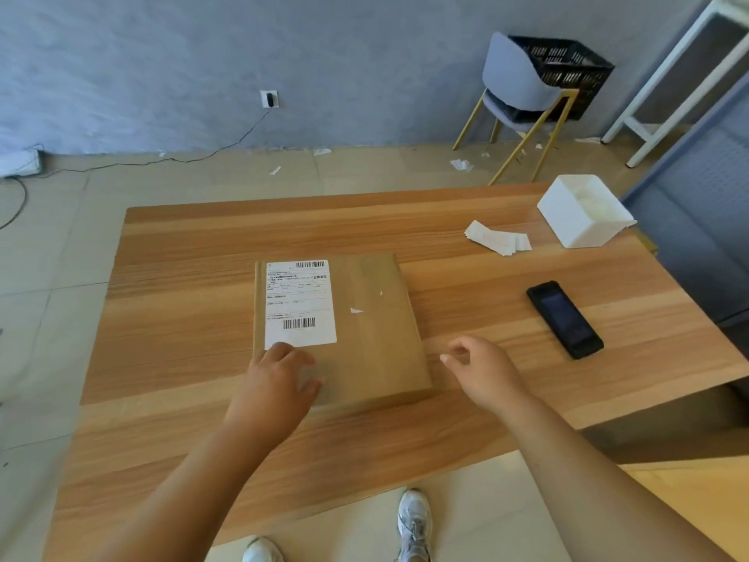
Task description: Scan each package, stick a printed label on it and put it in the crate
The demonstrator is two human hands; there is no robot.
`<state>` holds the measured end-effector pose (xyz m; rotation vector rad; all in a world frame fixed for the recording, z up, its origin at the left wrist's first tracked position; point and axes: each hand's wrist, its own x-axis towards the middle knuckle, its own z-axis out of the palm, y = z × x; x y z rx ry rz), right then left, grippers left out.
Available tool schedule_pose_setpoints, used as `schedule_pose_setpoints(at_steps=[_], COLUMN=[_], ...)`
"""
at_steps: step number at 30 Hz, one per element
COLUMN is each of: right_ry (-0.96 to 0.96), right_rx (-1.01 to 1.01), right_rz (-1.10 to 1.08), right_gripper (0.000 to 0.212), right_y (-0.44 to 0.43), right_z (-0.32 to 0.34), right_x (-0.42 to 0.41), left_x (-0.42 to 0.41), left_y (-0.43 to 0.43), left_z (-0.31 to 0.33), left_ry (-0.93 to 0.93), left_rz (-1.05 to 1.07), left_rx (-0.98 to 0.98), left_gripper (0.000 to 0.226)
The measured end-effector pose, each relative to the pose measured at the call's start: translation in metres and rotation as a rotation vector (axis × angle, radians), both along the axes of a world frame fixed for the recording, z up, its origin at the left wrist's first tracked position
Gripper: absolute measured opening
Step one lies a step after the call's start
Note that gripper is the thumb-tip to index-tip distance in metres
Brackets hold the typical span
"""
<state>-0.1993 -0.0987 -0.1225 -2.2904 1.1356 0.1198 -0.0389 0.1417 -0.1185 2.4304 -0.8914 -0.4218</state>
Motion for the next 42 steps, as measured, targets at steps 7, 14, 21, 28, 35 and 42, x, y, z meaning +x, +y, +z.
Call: schedule_pose_setpoints(at_steps=[7,14,21,28,35,42], right_ry=[0.187,0.278,0.388,0.409,0.360,0.047], right_rx=[0.025,-0.176,-0.096,-0.032,0.121,0.256], right_rz=[-0.032,-0.110,-0.140,-0.237,-0.117,0.039], right_gripper=[0.032,0.059,0.113,0.111,0.104,0.073], right_y=[-0.097,-0.195,-0.242,-0.244,-0.196,-0.140], right_z=[-0.022,-0.042,-0.064,-0.063,-0.050,0.001], right_x=[-0.071,-0.091,-0.075,-0.066,-0.049,-0.003], left_x=[-0.051,-0.071,-0.075,-0.076,-0.067,-0.060], left_y=[-0.101,-0.164,-0.185,-0.185,-0.173,-0.129], left_z=[-0.005,-0.033,-0.040,-0.039,-0.025,-0.013], left_ry=[-0.020,-0.174,-0.207,-0.183,-0.152,-0.191], left_rz=[-0.120,-0.057,-0.005,0.019,-0.013,0.044], left_rx=[-0.014,0.148,0.163,0.128,0.006,-0.053], left_gripper=[0.038,0.067,0.066,0.066,0.046,0.026])
